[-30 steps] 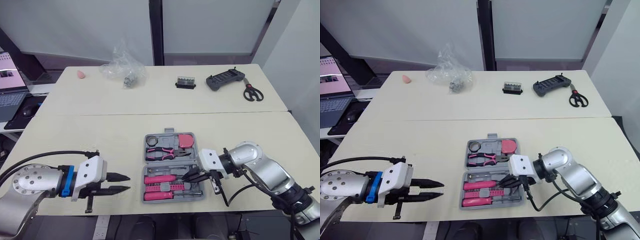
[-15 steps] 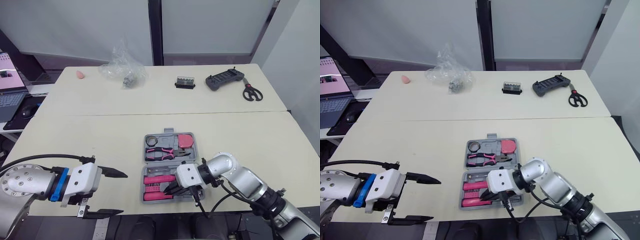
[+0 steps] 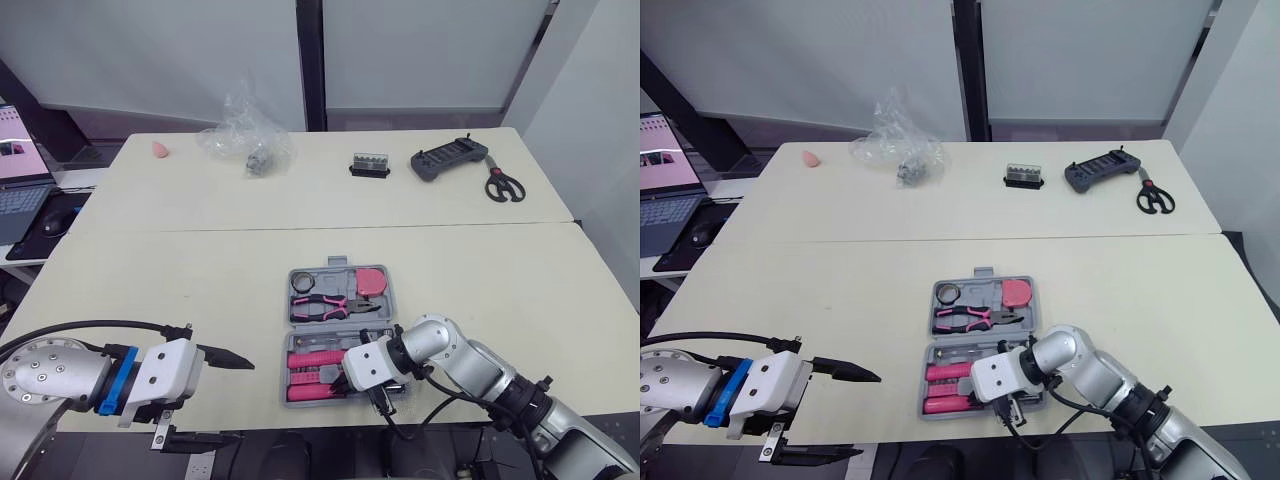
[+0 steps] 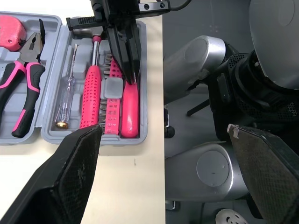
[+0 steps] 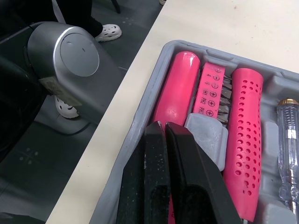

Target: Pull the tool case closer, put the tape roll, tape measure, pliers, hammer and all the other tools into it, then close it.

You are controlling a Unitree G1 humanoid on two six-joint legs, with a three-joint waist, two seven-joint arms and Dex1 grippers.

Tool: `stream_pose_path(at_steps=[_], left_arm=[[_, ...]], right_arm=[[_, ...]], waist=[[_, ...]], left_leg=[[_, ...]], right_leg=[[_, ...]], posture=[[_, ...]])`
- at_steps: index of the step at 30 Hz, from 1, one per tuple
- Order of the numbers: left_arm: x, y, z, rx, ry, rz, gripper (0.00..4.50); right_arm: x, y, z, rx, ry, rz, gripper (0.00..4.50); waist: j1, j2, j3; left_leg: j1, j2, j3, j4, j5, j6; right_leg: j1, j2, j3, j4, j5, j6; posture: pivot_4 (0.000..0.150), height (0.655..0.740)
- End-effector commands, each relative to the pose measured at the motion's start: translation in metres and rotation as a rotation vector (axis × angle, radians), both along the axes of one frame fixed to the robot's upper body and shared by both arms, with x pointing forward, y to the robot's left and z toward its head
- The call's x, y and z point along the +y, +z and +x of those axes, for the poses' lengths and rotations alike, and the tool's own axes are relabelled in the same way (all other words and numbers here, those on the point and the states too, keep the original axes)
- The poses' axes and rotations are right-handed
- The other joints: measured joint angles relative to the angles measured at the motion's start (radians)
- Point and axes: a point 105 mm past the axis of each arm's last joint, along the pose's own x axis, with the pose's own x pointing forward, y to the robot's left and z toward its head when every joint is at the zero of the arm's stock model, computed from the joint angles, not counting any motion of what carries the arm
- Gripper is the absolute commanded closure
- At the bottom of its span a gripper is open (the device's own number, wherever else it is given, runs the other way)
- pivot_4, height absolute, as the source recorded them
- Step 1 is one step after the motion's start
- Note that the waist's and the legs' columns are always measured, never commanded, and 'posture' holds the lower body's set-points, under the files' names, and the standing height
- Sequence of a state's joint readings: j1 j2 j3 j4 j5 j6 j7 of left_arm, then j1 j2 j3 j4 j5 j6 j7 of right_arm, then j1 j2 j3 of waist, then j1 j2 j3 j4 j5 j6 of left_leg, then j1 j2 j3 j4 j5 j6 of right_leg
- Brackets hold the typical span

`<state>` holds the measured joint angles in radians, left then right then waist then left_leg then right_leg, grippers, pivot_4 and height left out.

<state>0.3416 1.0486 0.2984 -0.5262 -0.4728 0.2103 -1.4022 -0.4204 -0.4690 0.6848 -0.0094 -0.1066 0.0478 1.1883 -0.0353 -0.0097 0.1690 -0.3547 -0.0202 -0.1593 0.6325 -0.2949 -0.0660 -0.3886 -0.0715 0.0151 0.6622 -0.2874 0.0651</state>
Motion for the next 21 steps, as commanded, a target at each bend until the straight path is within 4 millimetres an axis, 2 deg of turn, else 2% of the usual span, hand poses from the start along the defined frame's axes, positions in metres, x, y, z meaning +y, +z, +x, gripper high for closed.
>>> stream_pose_path(at_steps=[1, 4, 7, 10, 13, 16, 17, 21], left_arm=[[-0.001, 0.005, 0.003, -0.048, 0.004, 0.006, 0.02], [0.002, 0.004, 0.008, -0.051, 0.057, -0.006, 0.02], [0.014, 0.0, 0.016, -0.054, 0.131, 0.006, 0.02], [0.028, -0.003, 0.033, -0.084, 0.234, 0.015, 0.02], [0.039, -0.009, 0.052, -0.133, 0.322, 0.031, 0.02], [0.045, -0.017, 0.07, -0.166, 0.401, 0.035, 0.6], [0.046, -0.022, 0.075, -0.173, 0.421, 0.044, 0.95], [0.04, -0.042, 0.084, -0.176, 0.421, 0.089, 2.13]], right_arm=[[0.0, 0.011, 0.011, -0.044, -0.023, 0.027, 4.5], [-0.004, 0.03, 0.011, -0.024, -0.032, 0.093, 4.5], [-0.018, 0.053, 0.015, -0.005, -0.074, 0.138, 4.5], [-0.039, 0.07, 0.029, -0.044, -0.159, 0.131, 4.5], [-0.071, 0.073, 0.049, -0.113, -0.262, 0.052, 4.5], [-0.102, 0.07, 0.072, -0.157, -0.403, -0.02, 4.5], [-0.112, 0.067, 0.079, -0.18, -0.439, -0.051, 4.5], [-0.125, 0.051, 0.093, -0.188, -0.51, -0.099, 4.5]], waist=[[0.0, 0.0, 0.0], [0.001, 0.0, 0.0], [0.002, 0.0, 0.0], [0.003, 0.0, 0.0], [0.003, 0.0, 0.0], [0.002, 0.0, 0.0], [0.002, 0.0, 0.0], [-0.001, 0.0, 0.0]], left_leg=[[0.0, 0.0, 0.0, 0.0, 0.0, 0.0], [0.0, 0.0, 0.0, 0.0, 0.0, 0.0], [0.0, 0.0, 0.0, 0.0, 0.0, 0.0], [0.0, 0.0, -0.001, 0.0, 0.0, 0.0], [0.0, 0.0, -0.001, 0.0, 0.0, 0.0], [0.0, 0.0, 0.0, 0.0, 0.0, 0.0], [0.0, -0.001, 0.0, 0.0, 0.0, 0.0], [0.0, 0.0, 0.0, 0.0, 0.0, 0.0]], right_leg=[[0.0, 0.0, 0.0, 0.0, 0.0, 0.0], [0.0, 0.0, 0.0, 0.0, 0.0, 0.0], [0.0, 0.0, 0.0, 0.0, 0.0, 0.0], [0.0, 0.0, 0.0, 0.0, 0.0, 0.0], [0.0, 0.0, 0.0, 0.0, 0.0, 0.0], [0.0, 0.0, 0.0, 0.0, 0.0, 0.0], [0.0, 0.0, 0.0, 0.0, 0.0, 0.0], [-0.001, 0.0, 0.0, 0.0, 0.0, 0.0]], posture=[[0.15, 0.74], [0.15, 0.74], [0.15, 0.74], [0.15, 0.74], [0.15, 0.74], [0.15, 0.74], [0.15, 0.74], [0.15, 0.74]])
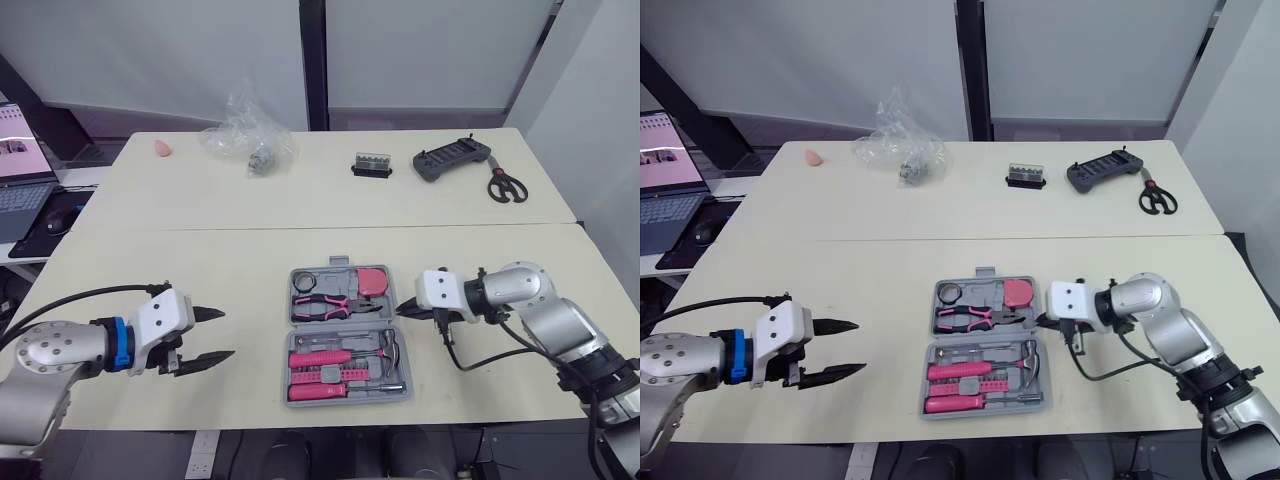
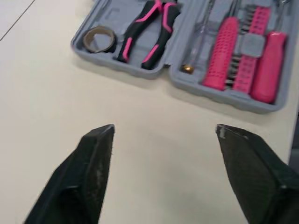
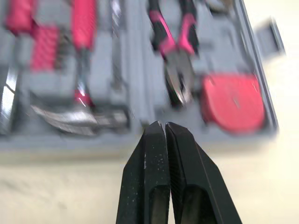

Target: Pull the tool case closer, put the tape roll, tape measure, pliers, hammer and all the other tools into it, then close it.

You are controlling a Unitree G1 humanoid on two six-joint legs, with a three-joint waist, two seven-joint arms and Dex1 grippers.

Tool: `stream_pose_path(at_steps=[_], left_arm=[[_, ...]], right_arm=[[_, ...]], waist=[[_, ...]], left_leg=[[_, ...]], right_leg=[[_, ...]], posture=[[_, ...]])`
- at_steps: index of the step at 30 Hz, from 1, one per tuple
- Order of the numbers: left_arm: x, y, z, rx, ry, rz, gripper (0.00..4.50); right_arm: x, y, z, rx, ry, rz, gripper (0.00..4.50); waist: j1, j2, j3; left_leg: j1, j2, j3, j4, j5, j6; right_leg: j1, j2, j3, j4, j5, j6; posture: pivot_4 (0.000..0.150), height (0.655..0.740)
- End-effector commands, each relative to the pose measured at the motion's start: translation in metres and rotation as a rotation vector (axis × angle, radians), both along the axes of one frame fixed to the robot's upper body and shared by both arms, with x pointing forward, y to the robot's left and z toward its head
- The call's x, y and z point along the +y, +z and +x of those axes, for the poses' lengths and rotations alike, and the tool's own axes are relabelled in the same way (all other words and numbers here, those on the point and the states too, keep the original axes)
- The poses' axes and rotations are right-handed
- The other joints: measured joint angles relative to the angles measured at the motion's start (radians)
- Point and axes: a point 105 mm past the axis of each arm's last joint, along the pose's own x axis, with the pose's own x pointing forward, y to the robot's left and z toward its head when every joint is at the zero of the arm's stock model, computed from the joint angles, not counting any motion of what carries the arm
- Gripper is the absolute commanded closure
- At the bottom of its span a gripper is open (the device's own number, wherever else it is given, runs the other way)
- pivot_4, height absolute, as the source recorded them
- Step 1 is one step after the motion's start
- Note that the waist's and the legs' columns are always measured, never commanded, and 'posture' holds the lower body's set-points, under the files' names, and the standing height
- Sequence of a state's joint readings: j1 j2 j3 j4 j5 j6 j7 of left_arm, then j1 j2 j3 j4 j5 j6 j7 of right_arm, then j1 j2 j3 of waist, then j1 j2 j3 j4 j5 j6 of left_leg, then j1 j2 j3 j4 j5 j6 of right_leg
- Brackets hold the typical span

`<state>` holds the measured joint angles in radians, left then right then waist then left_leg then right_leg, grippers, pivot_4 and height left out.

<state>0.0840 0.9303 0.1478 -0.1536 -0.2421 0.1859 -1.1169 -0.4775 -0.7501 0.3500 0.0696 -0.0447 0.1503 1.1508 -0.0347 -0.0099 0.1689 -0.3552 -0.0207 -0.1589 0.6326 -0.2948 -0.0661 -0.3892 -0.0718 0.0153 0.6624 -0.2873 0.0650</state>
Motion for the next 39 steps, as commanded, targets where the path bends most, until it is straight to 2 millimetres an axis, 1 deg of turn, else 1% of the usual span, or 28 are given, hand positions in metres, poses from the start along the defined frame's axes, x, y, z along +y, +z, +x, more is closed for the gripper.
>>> stream_pose_path(at_steps=[1, 7, 8, 14, 16, 18, 22, 31, 36, 39], left_arm=[[-0.007, -0.013, 0.006, -0.012, -0.008, 0.038, 2.42], [-0.018, -0.025, 0.019, -0.005, 0.007, 0.047, 4.32], [-0.021, -0.028, 0.019, 0.001, 0.004, 0.05, 4.44], [-0.044, -0.042, 0.022, 0.034, -0.019, 0.024, 4.44], [-0.06, -0.048, 0.023, 0.038, -0.058, 0.016, 4.44], [-0.075, -0.05, 0.027, 0.034, -0.075, -0.01, 4.44], [-0.093, -0.051, 0.033, 0.03, -0.104, -0.036, 4.44], [-0.116, -0.049, 0.033, 0.035, -0.203, -0.052, 4.44], [-0.121, -0.051, 0.027, 0.046, -0.244, -0.043, 4.44], [-0.122, -0.053, 0.023, 0.054, -0.252, -0.042, 4.44]], right_arm=[[-0.003, -0.004, 0.01, -0.038, -0.018, -0.017, 4.5], [-0.003, -0.017, 0.011, -0.033, 0.002, -0.058, 4.5], [-0.001, -0.019, 0.011, -0.031, 0.007, -0.059, 4.5], [0.012, -0.026, 0.008, -0.014, 0.037, -0.053, 4.5], [0.016, -0.03, 0.004, 0.002, 0.055, -0.057, 4.5], [0.021, -0.03, 0.002, 0.007, 0.065, -0.05, 4.5], [0.027, -0.031, -0.002, 0.024, 0.075, -0.039, 4.5], [0.03, -0.032, -0.011, 0.048, 0.07, -0.022, 4.5], [0.032, -0.031, -0.024, 0.067, 0.076, -0.01, 4.5], [0.032, -0.03, -0.029, 0.07, 0.066, -0.003, 4.5]], waist=[[-0.003, 0.0, 0.0], [-0.004, 0.0, 0.0], [-0.004, 0.0, 0.0], [-0.005, 0.0, 0.0], [-0.005, 0.0, 0.0], [-0.002, 0.0, 0.0], [0.001, 0.0, 0.0], [0.005, 0.001, 0.0], [0.005, 0.001, 0.0], [0.003, 0.001, 0.0]], left_leg=[[0.0, 0.0, 0.0, 0.0, 0.0, 0.0], [0.0, 0.0, 0.0, 0.001, 0.0, 0.0], [0.0, 0.0, 0.0, 0.001, 0.0, 0.0], [0.0, 0.0, 0.0, 0.002, 0.002, -0.004], [-0.001, 0.0, 0.0, 0.002, 0.003, -0.005], [-0.001, 0.0, -0.001, 0.003, 0.003, -0.005], [-0.003, -0.001, -0.001, 0.007, 0.003, -0.005], [-0.005, -0.001, -0.002, 0.011, 0.003, -0.005], [-0.006, -0.002, -0.002, 0.012, 0.003, -0.005], [-0.006, -0.002, -0.002, 0.012, 0.003, -0.005]], right_leg=[[0.0, 0.0, 0.0, 0.0, 0.0, 0.0], [0.0, 0.0, 0.0, 0.001, 0.0, 0.0], [0.0, 0.0, 0.0, 0.001, 0.0, 0.0], [0.0, 0.0, 0.0, 0.001, 0.0, 0.0], [0.0, 0.0, 0.0, 0.001, 0.0, 0.0], [0.0, 0.0, 0.0, 0.002, 0.0, 0.0], [0.0, 0.0, -0.001, 0.002, 0.0, 0.0], [0.0, 0.0, -0.001, 0.002, 0.001, 0.001], [0.0, -0.001, -0.001, 0.002, 0.001, 0.002], [0.0, -0.001, -0.001, 0.002, 0.001, 0.002]], posture=[[0.15, 0.74], [0.15, 0.74], [0.15, 0.74], [0.15, 0.74], [0.15, 0.74], [0.15, 0.74], [0.15, 0.74], [0.15, 0.74], [0.15, 0.74], [0.15, 0.74]])
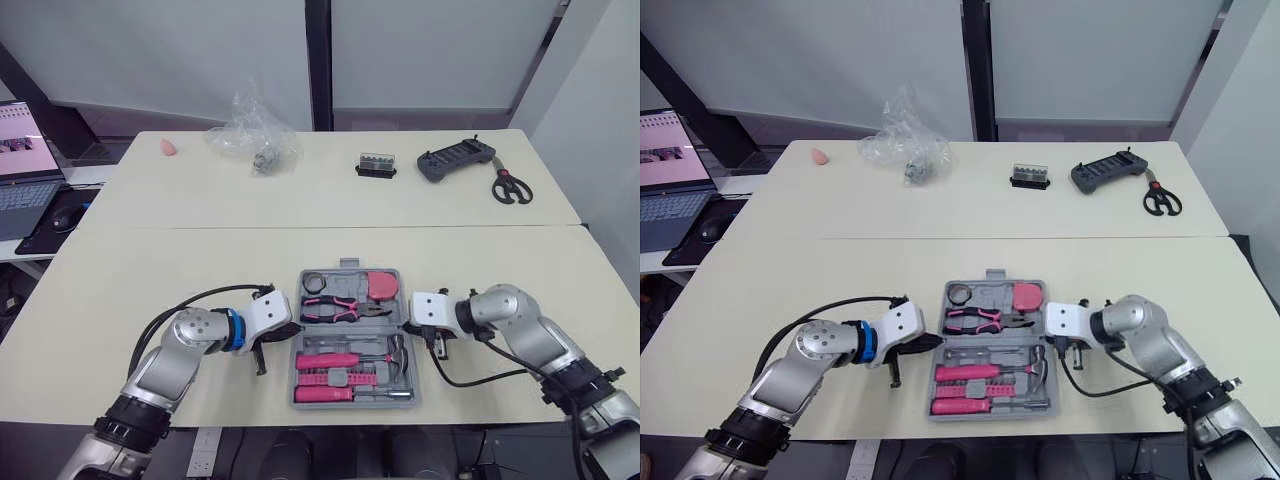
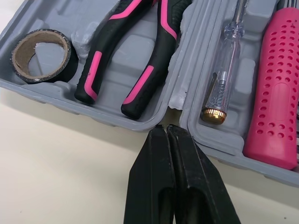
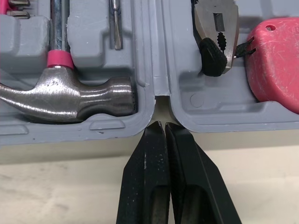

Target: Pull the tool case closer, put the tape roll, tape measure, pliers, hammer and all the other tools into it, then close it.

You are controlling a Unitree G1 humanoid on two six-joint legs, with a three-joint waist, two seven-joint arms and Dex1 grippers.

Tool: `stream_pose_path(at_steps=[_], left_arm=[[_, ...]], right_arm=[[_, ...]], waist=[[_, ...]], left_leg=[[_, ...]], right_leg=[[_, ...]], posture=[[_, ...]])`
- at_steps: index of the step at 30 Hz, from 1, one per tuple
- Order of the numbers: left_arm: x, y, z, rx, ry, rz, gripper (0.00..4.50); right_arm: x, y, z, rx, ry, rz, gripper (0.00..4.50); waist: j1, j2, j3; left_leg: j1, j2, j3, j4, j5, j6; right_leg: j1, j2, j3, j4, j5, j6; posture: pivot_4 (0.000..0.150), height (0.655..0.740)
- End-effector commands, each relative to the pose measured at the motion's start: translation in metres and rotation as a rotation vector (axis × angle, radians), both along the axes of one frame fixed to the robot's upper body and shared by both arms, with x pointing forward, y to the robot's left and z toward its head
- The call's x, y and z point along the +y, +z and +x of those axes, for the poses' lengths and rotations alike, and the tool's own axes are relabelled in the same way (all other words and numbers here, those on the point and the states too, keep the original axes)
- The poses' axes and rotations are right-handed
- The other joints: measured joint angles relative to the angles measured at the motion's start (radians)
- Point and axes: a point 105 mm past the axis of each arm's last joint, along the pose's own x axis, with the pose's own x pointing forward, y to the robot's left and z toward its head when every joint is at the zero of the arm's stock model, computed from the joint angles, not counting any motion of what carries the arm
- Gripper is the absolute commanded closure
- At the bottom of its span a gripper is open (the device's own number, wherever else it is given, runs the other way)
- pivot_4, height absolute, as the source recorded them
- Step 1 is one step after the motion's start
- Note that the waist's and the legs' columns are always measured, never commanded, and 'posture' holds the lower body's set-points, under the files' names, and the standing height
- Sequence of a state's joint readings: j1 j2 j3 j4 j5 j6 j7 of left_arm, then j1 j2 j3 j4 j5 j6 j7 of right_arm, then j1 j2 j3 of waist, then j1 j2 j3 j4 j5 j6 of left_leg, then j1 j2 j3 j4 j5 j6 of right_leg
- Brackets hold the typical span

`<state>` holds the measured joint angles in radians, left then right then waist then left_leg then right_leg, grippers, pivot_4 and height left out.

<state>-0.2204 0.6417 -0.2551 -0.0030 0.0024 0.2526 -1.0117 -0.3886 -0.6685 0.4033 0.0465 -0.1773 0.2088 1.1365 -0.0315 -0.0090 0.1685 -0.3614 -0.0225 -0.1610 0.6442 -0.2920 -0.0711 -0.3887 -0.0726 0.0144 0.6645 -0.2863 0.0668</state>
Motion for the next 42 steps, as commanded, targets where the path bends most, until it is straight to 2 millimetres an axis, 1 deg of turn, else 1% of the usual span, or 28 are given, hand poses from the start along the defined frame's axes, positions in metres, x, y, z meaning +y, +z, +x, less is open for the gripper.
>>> stream_pose_path(at_steps=[1, 4, 9, 16, 20, 22, 26, 29, 31, 33, 35, 37, 40, 42], left_arm=[[-0.027, 0.002, -0.016, 0.004, -0.122, -0.043, 4.44], [-0.027, -0.003, -0.024, 0.021, -0.135, -0.035, 4.44], [-0.025, -0.005, -0.031, 0.034, -0.14, -0.024, 4.44], [-0.018, -0.007, -0.032, 0.04, -0.125, -0.01, 4.44], [-0.013, -0.009, -0.029, 0.025, -0.094, 0.003, 4.44], [-0.007, -0.01, -0.025, 0.006, -0.066, 0.014, 4.44], [0.013, -0.009, -0.018, -0.034, -0.003, 0.046, 4.44], [0.035, -0.001, -0.005, -0.102, 0.086, 0.055, 4.44], [0.043, 0.004, 0.002, -0.13, 0.127, 0.046, 4.44], [0.045, 0.009, 0.007, -0.141, 0.157, 0.006, 4.44], [0.042, 0.013, 0.009, -0.135, 0.164, -0.03, 4.44], [0.045, 0.015, 0.007, -0.135, 0.158, -0.023, 4.44], [0.05, 0.022, 0.003, -0.136, 0.161, -0.032, 4.44], [0.049, 0.035, -0.008, -0.132, 0.12, -0.082, 4.44]], right_arm=[[0.02, 0.013, -0.01, -0.016, 0.067, 0.072, 4.5], [0.018, 0.013, -0.014, -0.008, 0.054, 0.073, 4.5], [0.019, 0.011, -0.021, 0.01, 0.05, 0.087, 4.5], [0.02, 0.008, -0.024, 0.021, 0.054, 0.085, 4.5], [0.015, 0.007, -0.019, 0.009, 0.032, 0.075, 4.5], [0.008, 0.007, -0.015, -0.012, 0.005, 0.061, 4.5], [-0.008, 0.009, -0.008, -0.034, -0.053, 0.043, 4.5], [-0.027, 0.014, -0.001, -0.045, -0.105, 0.03, 4.5], [-0.041, 0.016, 0.003, -0.047, -0.144, 0.023, 4.5], [-0.053, 0.018, 0.009, -0.053, -0.175, 0.016, 4.5], [-0.06, 0.021, 0.014, -0.057, -0.198, 0.021, 4.5], [-0.064, 0.026, 0.019, -0.061, -0.221, 0.039, 4.5], [-0.066, 0.034, 0.025, -0.054, -0.257, 0.086, 4.5], [-0.06, 0.042, 0.027, 0.017, -0.308, 0.203, 4.5]], waist=[[-0.001, 0.0, 0.0], [0.0, 0.0, 0.0], [-0.001, 0.0, 0.0], [-0.001, 0.0, 0.0], [-0.001, 0.0, 0.0], [-0.002, 0.0, 0.0], [-0.002, 0.0, 0.0], [0.0, 0.0, 0.0], [0.0, 0.0, 0.0], [-0.001, 0.0, 0.0], [-0.001, 0.0, 0.0], [-0.003, 0.0, 0.0], [-0.007, 0.0, 0.0], [-0.011, 0.0, 0.0]], left_leg=[[0.0, 0.0, 0.0, 0.0, 0.0, 0.0], [0.0, 0.0, 0.0, 0.0, 0.0, 0.0], [0.0, 0.0, 0.0, 0.0, 0.0, 0.0], [0.0, 0.0, 0.0, 0.0, 0.0, 0.0], [0.0, 0.0, 0.0, 0.0, 0.0, 0.0], [0.0, 0.0, 0.0, 0.0, 0.0, 0.0], [0.0, 0.0, 0.0, 0.0, 0.0, 0.0], [0.0, 0.0, 0.0, 0.0, 0.0, 0.0], [0.0, 0.0, 0.0, 0.0, 0.0, 0.0], [0.0, 0.0, 0.0, 0.0, 0.0, 0.0], [0.0, 0.0, 0.0, 0.0, 0.0, 0.0], [0.0, 0.0, 0.0, 0.0, 0.0, 0.0], [0.0, 0.0, 0.001, 0.0, 0.0, 0.0], [0.0, 0.0, 0.0, 0.0, 0.0, 0.0]], right_leg=[[0.0, 0.0, 0.0, 0.0, 0.0, 0.0], [0.0, 0.0, 0.0, 0.0, 0.0, 0.0], [0.0, 0.0, 0.0, 0.0, 0.0, 0.0], [0.0, 0.0, 0.0, 0.0, 0.0, 0.0], [0.0, 0.0, 0.0, 0.0, 0.0, 0.0], [0.0, 0.0, 0.0, 0.0, 0.0, 0.0], [0.0, 0.0, 0.0, 0.0, 0.0, 0.0], [0.0, 0.0, 0.0, 0.0, 0.0, 0.0], [0.0, 0.0, 0.0, 0.0, 0.0, 0.0], [0.0, 0.0, 0.0, 0.0, 0.0, 0.0], [0.0, 0.0, 0.0, 0.0, 0.0, 0.001], [0.0, 0.0, 0.0, 0.0, 0.0, 0.001], [0.0, 0.0, 0.0, 0.0, 0.0, 0.001], [0.0, 0.0, 0.001, 0.0, 0.0, 0.001]], posture=[[0.15, 0.74], [0.15, 0.74], [0.15, 0.74], [0.15, 0.74], [0.15, 0.74], [0.15, 0.74], [0.15, 0.74], [0.15, 0.74], [0.15, 0.74], [0.15, 0.74], [0.15, 0.74], [0.15, 0.74], [0.15, 0.74], [0.15, 0.74]])
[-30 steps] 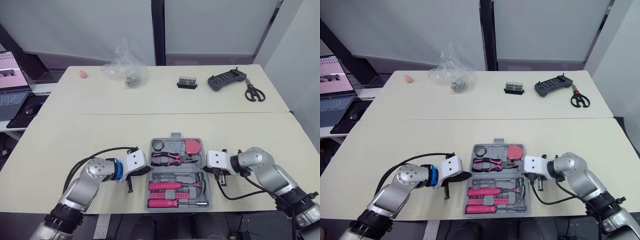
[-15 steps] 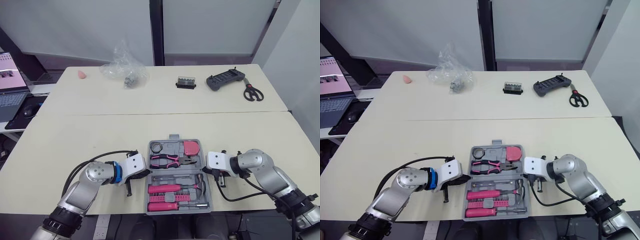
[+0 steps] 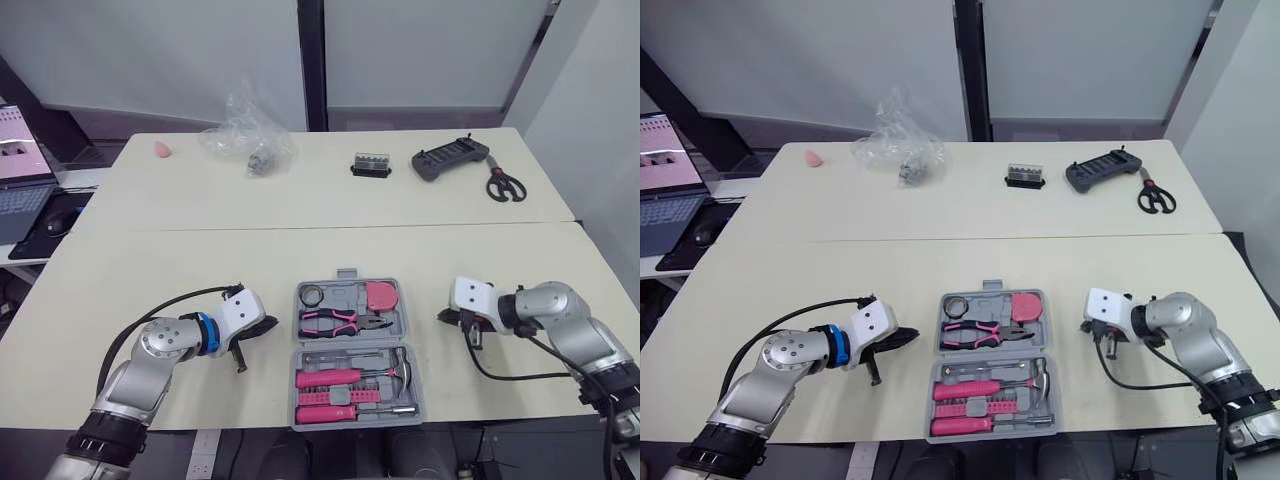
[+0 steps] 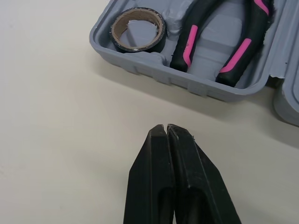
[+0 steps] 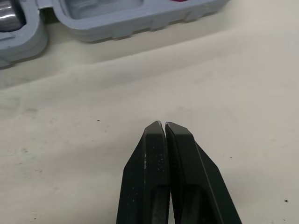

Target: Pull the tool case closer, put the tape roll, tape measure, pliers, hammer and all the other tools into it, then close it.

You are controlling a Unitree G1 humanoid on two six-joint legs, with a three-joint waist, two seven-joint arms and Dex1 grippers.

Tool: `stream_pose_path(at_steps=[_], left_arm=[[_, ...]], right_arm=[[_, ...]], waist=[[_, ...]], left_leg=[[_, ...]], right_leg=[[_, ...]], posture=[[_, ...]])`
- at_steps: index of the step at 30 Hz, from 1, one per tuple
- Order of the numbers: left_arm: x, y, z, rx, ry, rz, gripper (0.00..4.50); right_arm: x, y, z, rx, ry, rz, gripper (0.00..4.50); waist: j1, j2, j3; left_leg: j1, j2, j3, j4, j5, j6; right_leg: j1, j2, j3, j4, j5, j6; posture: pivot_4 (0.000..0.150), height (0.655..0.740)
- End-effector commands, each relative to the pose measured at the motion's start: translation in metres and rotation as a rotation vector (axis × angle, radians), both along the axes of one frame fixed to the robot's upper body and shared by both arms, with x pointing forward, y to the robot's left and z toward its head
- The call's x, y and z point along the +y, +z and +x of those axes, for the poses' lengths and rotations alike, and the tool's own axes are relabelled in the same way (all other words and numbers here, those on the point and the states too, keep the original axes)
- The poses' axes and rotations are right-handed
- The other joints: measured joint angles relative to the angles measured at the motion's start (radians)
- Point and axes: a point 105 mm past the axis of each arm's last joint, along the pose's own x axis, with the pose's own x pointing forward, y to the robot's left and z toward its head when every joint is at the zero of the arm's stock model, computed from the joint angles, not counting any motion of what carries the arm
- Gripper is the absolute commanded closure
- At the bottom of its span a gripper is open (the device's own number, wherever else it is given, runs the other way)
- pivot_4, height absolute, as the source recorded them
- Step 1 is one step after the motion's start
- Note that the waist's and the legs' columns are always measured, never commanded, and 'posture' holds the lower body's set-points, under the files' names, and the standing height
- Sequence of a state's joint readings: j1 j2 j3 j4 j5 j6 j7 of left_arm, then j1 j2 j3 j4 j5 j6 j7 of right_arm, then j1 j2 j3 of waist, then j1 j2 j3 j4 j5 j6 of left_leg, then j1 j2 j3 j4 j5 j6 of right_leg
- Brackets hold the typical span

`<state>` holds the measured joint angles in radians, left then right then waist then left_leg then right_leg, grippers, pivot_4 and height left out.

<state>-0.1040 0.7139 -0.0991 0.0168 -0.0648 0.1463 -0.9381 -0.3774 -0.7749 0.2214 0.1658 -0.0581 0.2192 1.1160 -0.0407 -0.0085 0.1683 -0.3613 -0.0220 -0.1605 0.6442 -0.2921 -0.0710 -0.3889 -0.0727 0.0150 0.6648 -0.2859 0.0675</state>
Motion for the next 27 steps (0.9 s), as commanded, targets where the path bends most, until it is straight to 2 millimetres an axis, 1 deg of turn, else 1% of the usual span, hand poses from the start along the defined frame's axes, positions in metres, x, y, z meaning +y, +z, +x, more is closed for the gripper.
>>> stream_pose_path(at_steps=[1, 3, 5, 7, 9, 11, 14, 17, 18, 19, 20, 24, 27], left_arm=[[-0.003, 0.033, -0.015, -0.043, -0.082, -0.078, 4.44], [-0.012, 0.042, -0.029, -0.037, -0.15, -0.114, 4.5], [-0.029, 0.048, -0.05, -0.007, -0.262, -0.139, 4.5], [-0.048, 0.05, -0.07, 0.029, -0.365, -0.166, 4.5], [-0.063, 0.046, -0.082, 0.057, -0.416, -0.187, 4.5], [-0.074, 0.038, -0.088, 0.076, -0.441, -0.196, 4.5], [-0.088, 0.02, -0.09, 0.09, -0.466, -0.192, 4.5], [-0.095, 0.003, -0.088, 0.101, -0.462, -0.19, 4.5], [-0.096, -0.002, -0.088, 0.106, -0.457, -0.191, 4.5], [-0.098, -0.008, -0.089, 0.116, -0.458, -0.19, 4.5], [-0.1, -0.012, -0.089, 0.125, -0.458, -0.187, 4.5], [-0.105, -0.026, -0.09, 0.147, -0.465, -0.168, 4.5], [-0.104, -0.039, -0.094, 0.183, -0.481, -0.117, 4.5]], right_arm=[[0.012, 0.025, 0.007, 0.053, -0.076, 0.229, 4.5], [0.02, 0.031, 0.009, 0.144, -0.144, 0.382, 3.98], [0.023, 0.031, 0.01, 0.262, -0.209, 0.501, 3.6], [0.024, 0.031, 0.012, 0.365, -0.269, 0.59, 3.14], [0.024, 0.029, 0.016, 0.439, -0.322, 0.646, 2.7], [0.025, 0.025, 0.016, 0.495, -0.349, 0.67, 2.29], [0.028, 0.02, 0.017, 0.559, -0.379, 0.702, 1.6], [0.029, 0.014, 0.022, 0.587, -0.424, 0.734, 0.85], [0.029, 0.013, 0.024, 0.597, -0.44, 0.748, 0.56], [0.029, 0.011, 0.025, 0.605, -0.454, 0.759, 0.11], [0.029, 0.009, 0.027, 0.614, -0.466, 0.769, 0.02], [0.032, 0.005, 0.029, 0.65, -0.493, 0.798, 0.02], [0.037, -0.003, 0.027, 0.684, -0.494, 0.784, 0.02]], waist=[[-0.004, 0.0, 0.0], [-0.006, 0.0, 0.0], [-0.004, 0.0, 0.0], [-0.001, 0.001, 0.001], [0.006, 0.002, 0.001], [0.009, 0.002, 0.001], [0.009, 0.002, 0.001], [0.007, 0.003, 0.001], [0.005, 0.003, 0.001], [0.005, 0.003, 0.001], [0.005, 0.003, 0.0], [0.005, 0.004, 0.0], [0.005, 0.004, 0.0]], left_leg=[[0.0, 0.0, 0.0, 0.0, 0.0, 0.0], [0.0, 0.0, 0.0, 0.0, 0.0, 0.0], [0.0, 0.0, 0.0, 0.0, 0.0, 0.0], [0.0, 0.0, 0.0, 0.0, 0.0, 0.0], [-0.001, -0.001, 0.0, 0.0, -0.002, 0.003], [0.0, -0.001, 0.001, 0.0, -0.002, 0.004], [0.0, -0.001, 0.001, 0.0, -0.002, 0.004], [0.0, -0.001, 0.001, 0.0, -0.002, 0.004], [0.0, -0.001, 0.001, 0.0, -0.002, 0.004], [0.0, -0.001, 0.001, 0.0, -0.002, 0.004], [0.0, -0.001, 0.001, 0.0, -0.002, 0.004], [0.0, -0.001, 0.001, 0.0, -0.002, 0.004], [0.0, -0.001, 0.001, 0.0, -0.002, 0.004]], right_leg=[[0.0, 0.0, 0.0, 0.0, 0.0, 0.0], [0.0, 0.0, 0.0, -0.001, 0.0, 0.0], [0.0, 0.0, 0.0, 0.0, 0.0, 0.0], [0.0, 0.0, 0.001, -0.001, 0.0, 0.0], [0.0, -0.001, 0.001, -0.001, 0.0, 0.0], [0.001, -0.001, 0.001, -0.001, 0.001, 0.0], [0.001, -0.001, 0.001, -0.001, 0.001, 0.0], [0.0, -0.001, 0.001, -0.001, 0.001, 0.001], [0.0, -0.001, 0.001, 0.0, 0.001, 0.001], [0.0, -0.001, 0.001, 0.0, 0.001, 0.001], [0.0, -0.001, 0.001, 0.0, 0.001, 0.0], [0.0, -0.001, 0.001, 0.0, 0.001, 0.0], [0.0, -0.001, 0.001, 0.0, 0.001, 0.001]], posture=[[0.15, 0.74], [0.15, 0.74], [0.15, 0.74], [0.15, 0.74], [0.15, 0.74], [0.15, 0.74], [0.15, 0.74], [0.15, 0.74], [0.15, 0.74], [0.15, 0.74], [0.15, 0.74], [0.15, 0.74], [0.15, 0.74]])
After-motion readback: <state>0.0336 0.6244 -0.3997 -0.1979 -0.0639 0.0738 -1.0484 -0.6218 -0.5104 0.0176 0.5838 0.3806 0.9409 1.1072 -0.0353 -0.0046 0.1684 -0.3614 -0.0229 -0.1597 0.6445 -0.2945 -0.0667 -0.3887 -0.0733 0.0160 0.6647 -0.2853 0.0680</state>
